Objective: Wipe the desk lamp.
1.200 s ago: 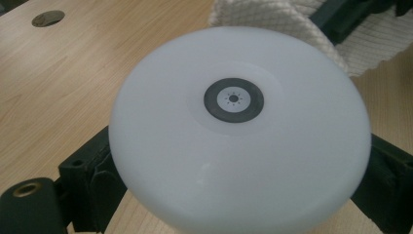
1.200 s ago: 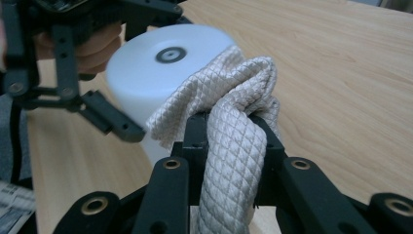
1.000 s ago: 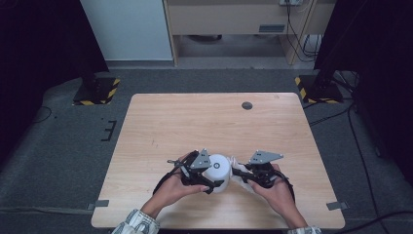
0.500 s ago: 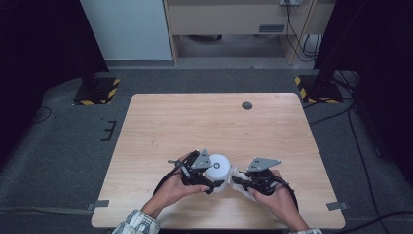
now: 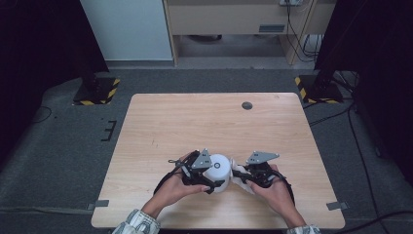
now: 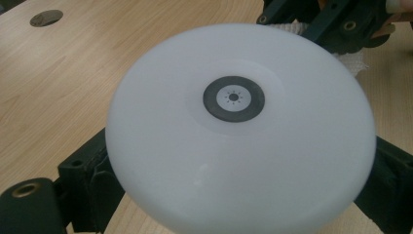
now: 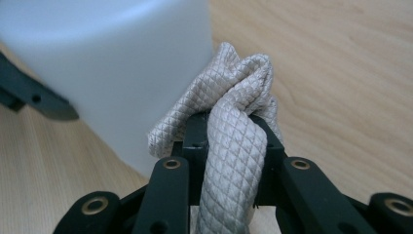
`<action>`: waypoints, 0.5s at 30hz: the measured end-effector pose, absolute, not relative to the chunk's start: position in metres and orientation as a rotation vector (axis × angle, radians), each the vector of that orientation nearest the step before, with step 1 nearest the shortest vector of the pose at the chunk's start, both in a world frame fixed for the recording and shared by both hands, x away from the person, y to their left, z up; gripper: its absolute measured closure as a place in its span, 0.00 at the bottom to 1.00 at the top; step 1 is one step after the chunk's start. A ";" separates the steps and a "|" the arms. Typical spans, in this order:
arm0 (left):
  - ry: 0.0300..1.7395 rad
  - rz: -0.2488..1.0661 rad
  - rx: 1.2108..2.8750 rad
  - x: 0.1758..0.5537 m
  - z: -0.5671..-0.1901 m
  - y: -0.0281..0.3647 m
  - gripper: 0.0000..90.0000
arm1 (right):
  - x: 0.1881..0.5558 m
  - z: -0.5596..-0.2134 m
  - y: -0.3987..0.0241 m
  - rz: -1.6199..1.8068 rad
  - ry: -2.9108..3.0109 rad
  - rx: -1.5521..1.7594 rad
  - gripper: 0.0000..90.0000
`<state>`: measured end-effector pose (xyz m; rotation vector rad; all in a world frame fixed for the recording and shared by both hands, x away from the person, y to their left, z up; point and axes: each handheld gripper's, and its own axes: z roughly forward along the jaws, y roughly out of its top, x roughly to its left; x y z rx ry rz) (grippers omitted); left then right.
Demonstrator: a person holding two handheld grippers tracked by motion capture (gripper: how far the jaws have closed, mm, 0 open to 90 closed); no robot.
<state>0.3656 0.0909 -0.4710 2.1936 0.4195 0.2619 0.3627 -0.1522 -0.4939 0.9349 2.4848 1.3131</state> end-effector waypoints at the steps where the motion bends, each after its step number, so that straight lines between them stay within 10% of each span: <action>1: 0.420 0.261 2.194 0.366 -0.471 0.091 0.08 | 0.361 -0.495 -0.152 1.298 2.497 0.935 0.82; 15: 0.398 0.243 2.204 0.372 -0.472 0.086 0.08 | 0.353 -0.472 -0.161 1.416 2.393 0.910 0.82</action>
